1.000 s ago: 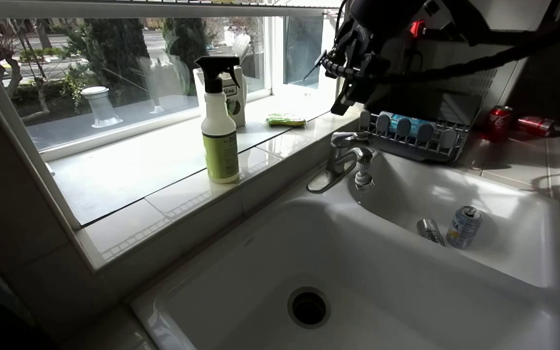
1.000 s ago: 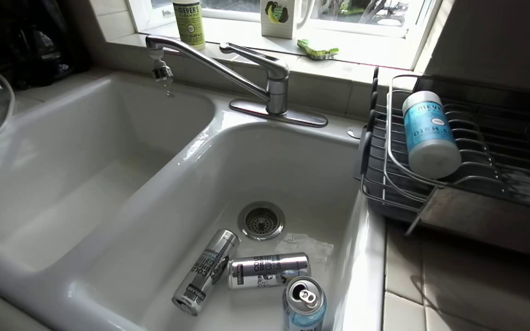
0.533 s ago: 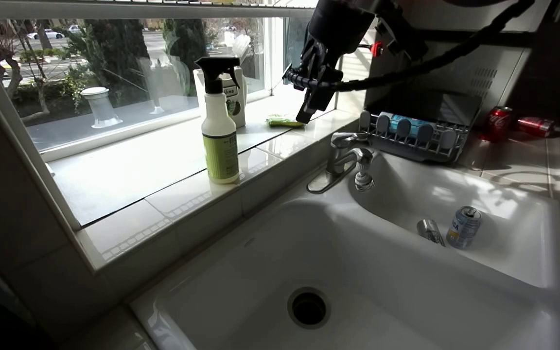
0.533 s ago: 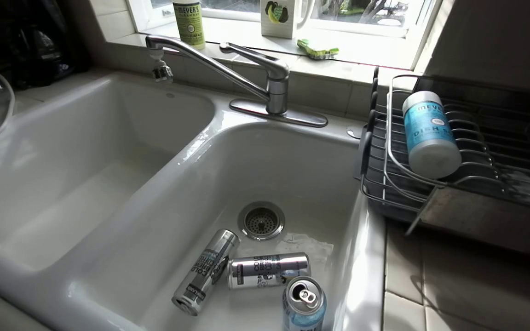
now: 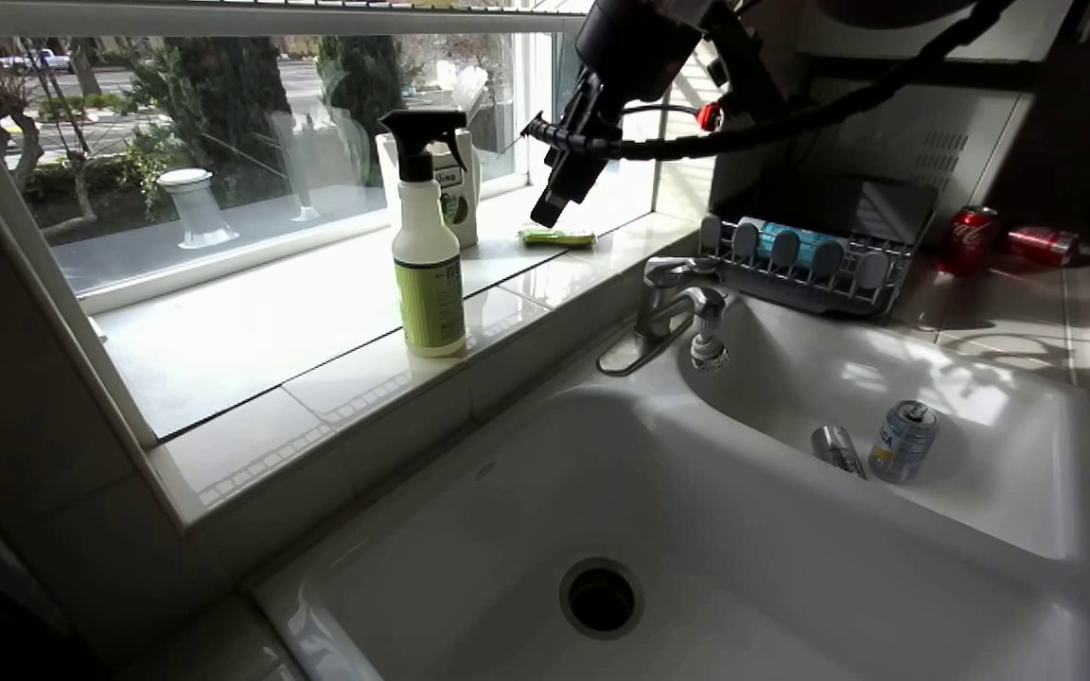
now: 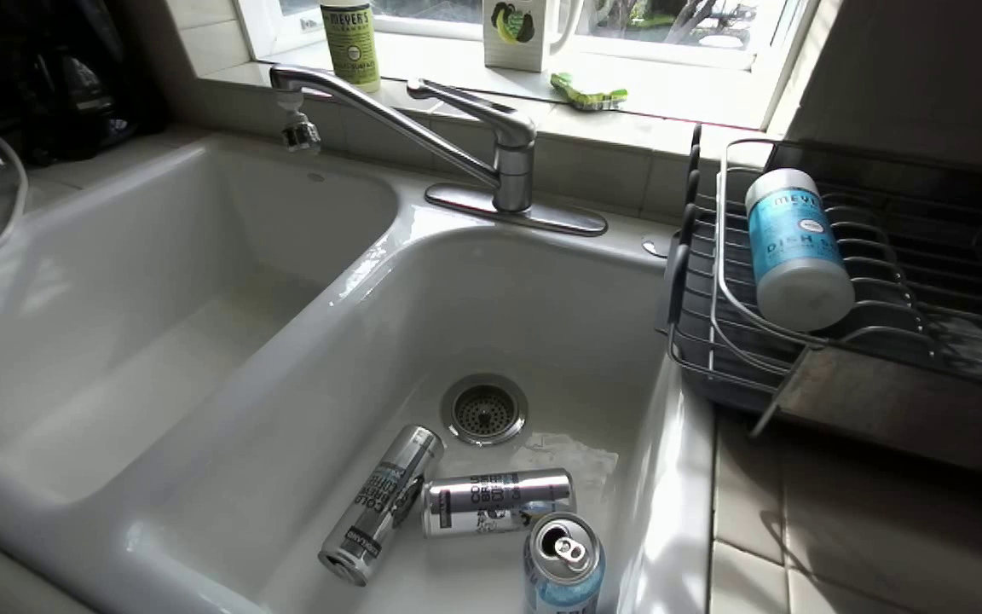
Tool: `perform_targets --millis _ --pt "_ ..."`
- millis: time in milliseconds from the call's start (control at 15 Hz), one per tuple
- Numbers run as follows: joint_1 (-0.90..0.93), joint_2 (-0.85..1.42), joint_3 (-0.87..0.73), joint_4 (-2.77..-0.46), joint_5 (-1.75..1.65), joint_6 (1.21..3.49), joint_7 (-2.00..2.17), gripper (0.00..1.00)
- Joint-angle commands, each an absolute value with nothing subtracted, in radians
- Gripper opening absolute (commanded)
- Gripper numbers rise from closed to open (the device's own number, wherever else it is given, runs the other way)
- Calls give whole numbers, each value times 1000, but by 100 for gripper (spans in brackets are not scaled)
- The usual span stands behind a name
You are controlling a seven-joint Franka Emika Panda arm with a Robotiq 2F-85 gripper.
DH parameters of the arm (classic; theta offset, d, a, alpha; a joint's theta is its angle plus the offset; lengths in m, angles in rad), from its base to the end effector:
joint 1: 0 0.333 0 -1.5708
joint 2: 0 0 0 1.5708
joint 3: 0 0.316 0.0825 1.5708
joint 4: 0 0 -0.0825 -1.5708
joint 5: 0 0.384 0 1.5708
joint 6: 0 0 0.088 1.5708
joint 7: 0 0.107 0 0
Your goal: Pick up the spray bottle and place it on the rack directly above the window seal
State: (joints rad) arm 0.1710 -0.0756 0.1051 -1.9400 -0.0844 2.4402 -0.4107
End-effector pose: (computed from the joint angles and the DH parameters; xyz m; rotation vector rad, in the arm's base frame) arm 0.5595 0.1602 0.5801 2.7088 1.0463 0.8489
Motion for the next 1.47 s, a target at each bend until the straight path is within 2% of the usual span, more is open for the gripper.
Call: perform_targets --millis 0,333,933,1067,1333,1400 --pt "167 -17 116 -1939 16 2567 -313 100" --pt "160 41 122 -1975 55 2740 -162 100" --pt "160 170 182 -1966 339 3028 -252 100" --pt "154 187 201 -1960 367 3070 -275 97" --pt "152 210 210 -1956 349 3137 -290 99" --pt "151 214 213 -1954 349 3148 -293 86"
